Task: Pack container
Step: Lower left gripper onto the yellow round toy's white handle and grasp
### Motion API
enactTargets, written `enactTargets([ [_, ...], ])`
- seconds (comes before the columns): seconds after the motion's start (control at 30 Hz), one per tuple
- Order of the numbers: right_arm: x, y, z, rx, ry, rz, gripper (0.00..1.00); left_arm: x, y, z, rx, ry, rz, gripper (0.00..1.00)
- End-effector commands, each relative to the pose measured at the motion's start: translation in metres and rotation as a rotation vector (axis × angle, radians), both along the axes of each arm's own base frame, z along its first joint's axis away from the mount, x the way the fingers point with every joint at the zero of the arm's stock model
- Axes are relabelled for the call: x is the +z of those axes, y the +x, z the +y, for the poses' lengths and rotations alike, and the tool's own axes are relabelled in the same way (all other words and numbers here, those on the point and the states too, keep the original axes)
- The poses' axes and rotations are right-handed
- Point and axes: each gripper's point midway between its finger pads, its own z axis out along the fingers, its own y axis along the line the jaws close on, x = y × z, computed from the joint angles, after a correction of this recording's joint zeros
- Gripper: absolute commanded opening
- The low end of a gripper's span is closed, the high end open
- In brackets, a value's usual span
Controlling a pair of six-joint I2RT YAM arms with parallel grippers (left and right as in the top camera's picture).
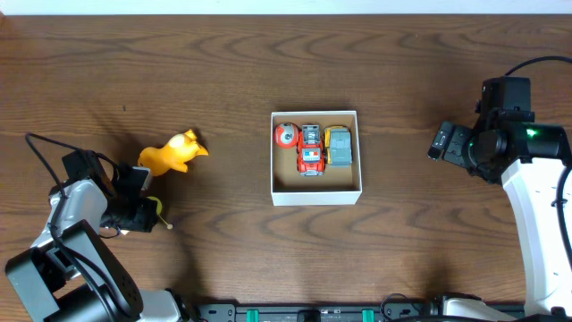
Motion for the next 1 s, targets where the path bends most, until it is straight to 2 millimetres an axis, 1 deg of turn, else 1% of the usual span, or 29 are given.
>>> enactTargets([
  [0.0, -0.002, -0.002, -0.005, 0.005, -0.016, 0.01, 0.99, -0.006, -0.006, -0.006, 0.012, -0.032, 0.018, 0.58],
  [0.07, -0.002, -0.002, -0.005, 0.005, -0.015, 0.011, 0.99, -0.006, -0.005, -0.006, 0.012, -0.033, 0.011, 0.57],
  [0.17, -0.002, -0.003, -0.004, 0.005, -0.015, 0.015, 0.99, -0.005, 0.0, -0.013, 0.01, -0.075, -0.015, 0.56],
  [0.23, -0.003, -0.004, -0.004, 0.005, -0.015, 0.019, 0.99, -0.004, 0.002, -0.017, 0.01, -0.097, -0.028, 0.53],
  [0.27, -0.003, -0.005, -0.004, 0.005, -0.015, 0.022, 0.99, -0.004, 0.002, -0.018, 0.009, -0.103, -0.031, 0.49],
  [0.3, -0.003, -0.006, -0.004, 0.005, -0.014, 0.025, 0.99, -0.004, 0.002, -0.018, 0.009, -0.103, -0.031, 0.41],
  [0.33, -0.003, -0.006, -0.004, 0.005, -0.014, 0.027, 0.99, -0.004, 0.002, -0.018, 0.009, -0.103, -0.031, 0.31],
  [0.37, -0.003, -0.007, -0.004, 0.005, -0.014, 0.029, 0.99, -0.004, 0.002, -0.018, 0.009, -0.103, -0.031, 0.26],
  [0.4, -0.004, -0.007, -0.004, 0.005, -0.014, 0.03, 0.99, -0.004, 0.002, -0.018, 0.009, -0.103, -0.031, 0.24],
  [0.7, -0.004, -0.007, -0.004, 0.005, -0.014, 0.032, 0.99, -0.004, 0.003, -0.018, 0.009, -0.101, -0.032, 0.24],
  [0.77, -0.004, -0.007, -0.004, 0.005, -0.013, 0.032, 0.99, -0.004, 0.003, -0.018, 0.009, -0.101, -0.033, 0.19],
  [0.8, -0.004, -0.007, -0.004, 0.005, -0.013, 0.032, 0.99, -0.004, 0.003, -0.018, 0.009, -0.101, -0.033, 0.14],
  [0.97, -0.004, -0.007, -0.004, 0.005, -0.014, 0.031, 0.99, -0.004, 0.003, -0.018, 0.009, -0.101, -0.033, 0.08],
])
